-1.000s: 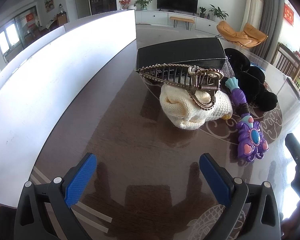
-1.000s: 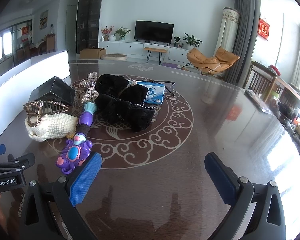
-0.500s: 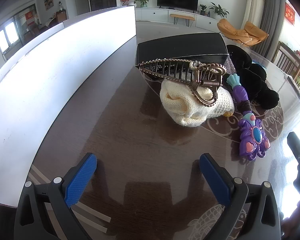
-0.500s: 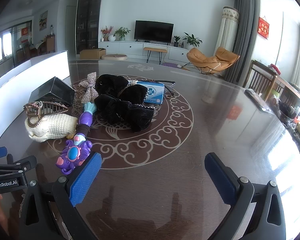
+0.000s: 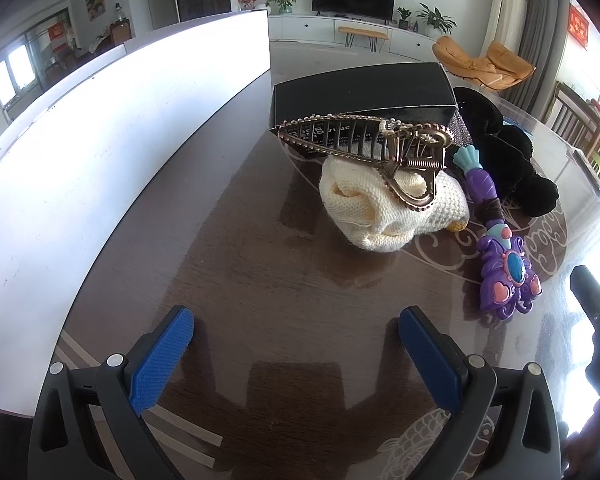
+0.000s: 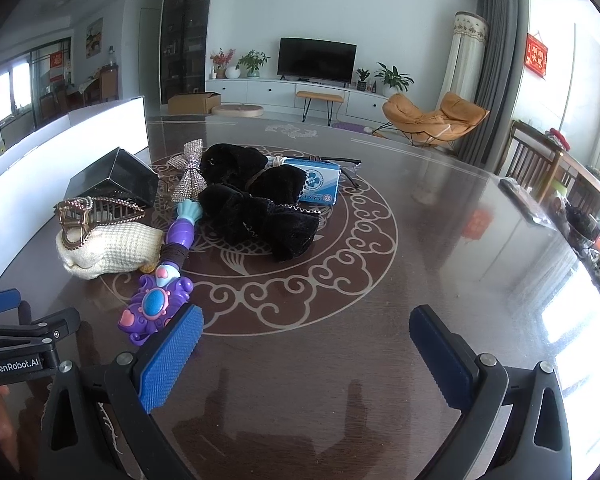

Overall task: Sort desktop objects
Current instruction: 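Move both grippers toward the pile of objects on the table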

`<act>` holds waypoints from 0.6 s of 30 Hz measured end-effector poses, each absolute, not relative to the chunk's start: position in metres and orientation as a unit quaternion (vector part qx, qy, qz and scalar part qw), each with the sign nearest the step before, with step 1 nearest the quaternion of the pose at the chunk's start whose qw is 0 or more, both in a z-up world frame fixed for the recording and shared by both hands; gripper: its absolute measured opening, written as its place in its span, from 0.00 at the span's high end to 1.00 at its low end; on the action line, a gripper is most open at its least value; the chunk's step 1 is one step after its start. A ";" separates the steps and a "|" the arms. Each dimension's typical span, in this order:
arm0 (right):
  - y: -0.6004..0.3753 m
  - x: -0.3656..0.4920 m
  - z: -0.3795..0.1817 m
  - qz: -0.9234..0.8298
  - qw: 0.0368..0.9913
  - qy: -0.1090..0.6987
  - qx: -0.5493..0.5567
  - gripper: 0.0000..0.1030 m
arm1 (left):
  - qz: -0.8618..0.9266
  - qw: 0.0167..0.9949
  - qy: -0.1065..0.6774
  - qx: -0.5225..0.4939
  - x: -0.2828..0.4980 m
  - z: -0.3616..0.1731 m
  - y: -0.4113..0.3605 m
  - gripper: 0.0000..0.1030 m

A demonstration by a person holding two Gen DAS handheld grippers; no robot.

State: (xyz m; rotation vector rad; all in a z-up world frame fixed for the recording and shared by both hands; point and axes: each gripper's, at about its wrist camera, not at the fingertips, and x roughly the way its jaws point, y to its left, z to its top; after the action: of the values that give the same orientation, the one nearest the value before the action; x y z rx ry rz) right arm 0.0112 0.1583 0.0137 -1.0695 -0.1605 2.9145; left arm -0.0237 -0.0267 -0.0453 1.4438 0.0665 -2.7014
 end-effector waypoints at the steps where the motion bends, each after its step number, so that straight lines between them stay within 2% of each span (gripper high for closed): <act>1: 0.158 0.011 0.014 0.937 0.000 -0.042 -0.346 0.00 | -0.881 0.039 0.022 0.470 -0.024 -0.045 -0.028 0.00; 6: 0.140 -0.010 0.024 0.927 -0.092 -0.022 -0.364 0.00 | -0.885 0.048 0.026 0.462 -0.025 -0.046 -0.035 0.00; 11: 0.102 -0.053 0.010 0.880 -0.169 -0.062 -0.439 0.00 | -0.889 0.044 0.024 0.454 -0.024 -0.046 -0.038 0.00; 14: 0.086 -0.069 -0.009 0.859 -0.171 -0.096 -0.473 0.00 | -0.890 0.041 0.022 0.454 -0.025 -0.046 -0.039 0.00; 18: 0.101 -0.081 -0.020 0.864 -0.131 -0.079 -0.479 0.00 | -0.889 0.010 0.006 0.458 -0.035 -0.046 -0.039 0.00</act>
State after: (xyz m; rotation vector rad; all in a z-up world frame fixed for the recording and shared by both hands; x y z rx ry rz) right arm -0.0812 0.1009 -0.0200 -1.6452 -0.2702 2.9678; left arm -0.0345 -0.0393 -0.0456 1.4306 0.0186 -2.7744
